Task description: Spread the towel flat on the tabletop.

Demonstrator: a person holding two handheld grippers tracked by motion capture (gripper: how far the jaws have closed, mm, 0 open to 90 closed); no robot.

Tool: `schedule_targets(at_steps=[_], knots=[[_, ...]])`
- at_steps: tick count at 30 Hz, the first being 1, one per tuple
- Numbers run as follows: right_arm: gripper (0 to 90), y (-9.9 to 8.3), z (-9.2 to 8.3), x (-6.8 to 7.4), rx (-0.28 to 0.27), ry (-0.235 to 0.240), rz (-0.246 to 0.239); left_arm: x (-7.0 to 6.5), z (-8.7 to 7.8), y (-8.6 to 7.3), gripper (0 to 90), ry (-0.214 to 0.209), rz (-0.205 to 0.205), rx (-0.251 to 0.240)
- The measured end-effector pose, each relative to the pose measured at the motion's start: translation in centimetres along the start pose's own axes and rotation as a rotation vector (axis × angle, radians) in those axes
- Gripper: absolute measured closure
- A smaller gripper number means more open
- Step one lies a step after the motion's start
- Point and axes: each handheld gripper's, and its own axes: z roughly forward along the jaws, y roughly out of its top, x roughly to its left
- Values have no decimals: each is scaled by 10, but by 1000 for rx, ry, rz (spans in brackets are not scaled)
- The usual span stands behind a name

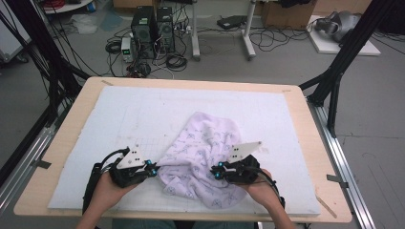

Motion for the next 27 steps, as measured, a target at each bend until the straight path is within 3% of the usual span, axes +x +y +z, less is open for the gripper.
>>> schedule_targets(at_steps=[2, 6, 8, 10, 12, 19, 22, 24, 26, 27], knots=[[837, -4, 0, 12, 4, 32, -1, -5, -6, -3, 848, -1, 1, -1], [834, -10, -1, 23, 17, 59, 1, -13, -13, -9, 848, -33, -4, -1], [790, -11, -3, 24, 17, 65, -3, -13, -14, -9, 812, -52, -10, -5], [718, -11, -9, 21, -4, 63, 5, -9, -13, -6, 645, -57, -31, -9], [657, -9, -15, 13, -25, 37, 19, -3, -12, -2, 541, -55, -49, -18], [509, -4, -22, -21, -61, -65, 80, 19, -4, 15, 397, -82, -112, -87], [485, -3, -12, -27, -33, -57, 88, 24, 7, 22, 381, -92, -115, -90], [480, -3, -1, -28, -3, -48, 86, 25, 19, 23, 385, -118, -103, -49], [475, -4, 8, -28, 17, -55, 75, 24, 33, 21, 500, -185, -77, -3], [478, -5, 13, -29, 32, -58, 79, 23, 40, 19, 558, -192, -64, 32]])
